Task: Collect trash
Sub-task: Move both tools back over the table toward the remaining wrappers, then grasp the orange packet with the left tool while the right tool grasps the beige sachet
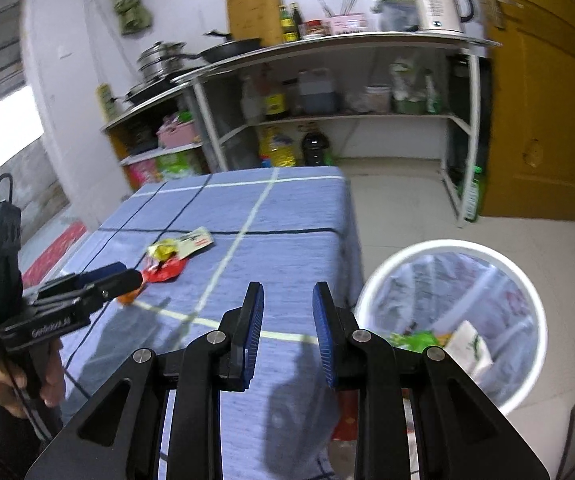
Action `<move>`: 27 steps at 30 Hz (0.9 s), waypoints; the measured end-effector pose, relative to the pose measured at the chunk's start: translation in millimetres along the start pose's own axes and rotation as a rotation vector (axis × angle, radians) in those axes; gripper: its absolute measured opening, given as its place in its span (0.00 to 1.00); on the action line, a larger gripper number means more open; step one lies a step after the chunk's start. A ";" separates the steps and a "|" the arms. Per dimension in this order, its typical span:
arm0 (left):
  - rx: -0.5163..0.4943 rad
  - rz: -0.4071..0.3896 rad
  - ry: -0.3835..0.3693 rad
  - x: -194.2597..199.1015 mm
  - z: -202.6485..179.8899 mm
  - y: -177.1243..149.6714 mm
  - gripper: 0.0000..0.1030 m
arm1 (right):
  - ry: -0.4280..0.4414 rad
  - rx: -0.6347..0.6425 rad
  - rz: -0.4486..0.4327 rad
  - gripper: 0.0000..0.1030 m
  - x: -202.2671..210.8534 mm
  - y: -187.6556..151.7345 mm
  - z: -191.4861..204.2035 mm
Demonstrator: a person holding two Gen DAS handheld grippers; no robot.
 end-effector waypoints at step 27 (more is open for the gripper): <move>0.026 0.189 0.203 -51.9 97.1 -33.0 0.53 | 0.097 0.215 0.161 0.51 -89.1 30.5 87.8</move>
Point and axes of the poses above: each gripper's, at about its wrist camera, not at the fingertips, and x roughly against the way its jaws point, z to its left, y to its top, the point moved 10 cm from there along -x, roughly the way its jaws point, and after that the axes turned 11 degrees about z, right-handed, at the moved point
